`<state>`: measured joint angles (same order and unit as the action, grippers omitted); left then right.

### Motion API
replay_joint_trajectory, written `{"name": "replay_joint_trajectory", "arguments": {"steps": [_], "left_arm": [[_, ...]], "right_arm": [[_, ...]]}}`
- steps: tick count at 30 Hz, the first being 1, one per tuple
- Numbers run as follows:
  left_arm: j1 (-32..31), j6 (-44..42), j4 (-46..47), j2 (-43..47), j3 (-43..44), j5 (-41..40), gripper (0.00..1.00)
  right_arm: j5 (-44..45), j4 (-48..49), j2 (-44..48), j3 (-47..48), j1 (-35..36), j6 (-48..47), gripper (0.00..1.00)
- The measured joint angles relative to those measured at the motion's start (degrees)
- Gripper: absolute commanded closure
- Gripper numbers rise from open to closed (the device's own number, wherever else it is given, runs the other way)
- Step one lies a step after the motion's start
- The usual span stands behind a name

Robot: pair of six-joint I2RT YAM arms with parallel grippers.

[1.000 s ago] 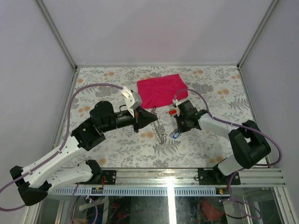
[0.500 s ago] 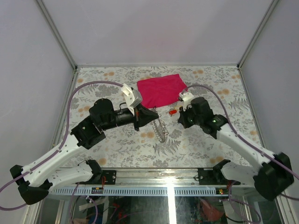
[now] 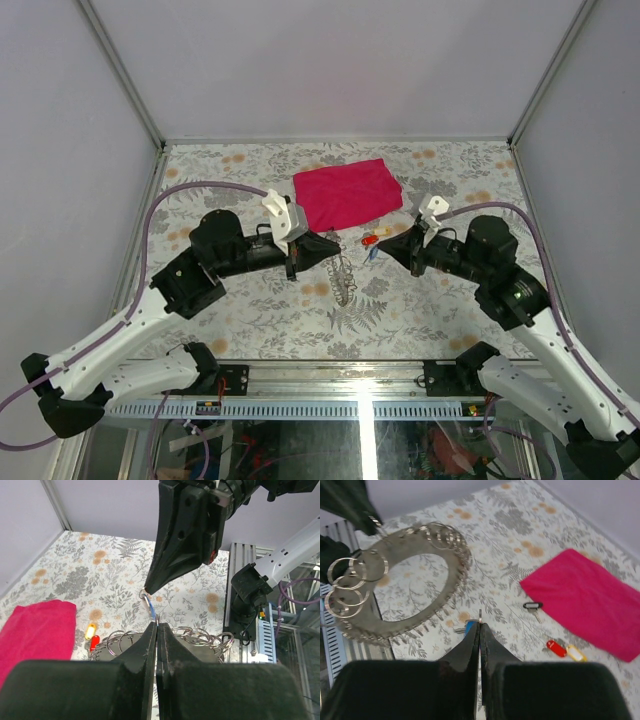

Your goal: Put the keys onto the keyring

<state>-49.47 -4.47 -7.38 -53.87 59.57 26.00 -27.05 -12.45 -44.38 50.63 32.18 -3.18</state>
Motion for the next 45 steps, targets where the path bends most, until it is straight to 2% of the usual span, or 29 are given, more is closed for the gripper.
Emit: {"name": "replay_joint_trajectory", "arguments": {"steps": [10,19,30,45], "left_arm": [[0.00,-7.06,-1.18,-0.83,4.31,1.68,1.00],[0.00,-10.01,-3.17,-2.47,5.75,2.32,1.00],[0.00,-10.69,-3.41,-2.43,6.32,2.27,1.00],[0.00,-10.82,-3.41,-2.60,7.06,2.23,1.00]], "right_arm": [[-10.32,1.22,1.01,5.70,0.00,-0.63,1.00],[-19.08,7.41,-1.46,7.65,0.00,5.49,1.00],[-23.67,12.55,-5.92,7.69,0.00,9.99,1.00],[-25.14,16.04,-8.20,8.26,0.00,12.28,1.00]]}}
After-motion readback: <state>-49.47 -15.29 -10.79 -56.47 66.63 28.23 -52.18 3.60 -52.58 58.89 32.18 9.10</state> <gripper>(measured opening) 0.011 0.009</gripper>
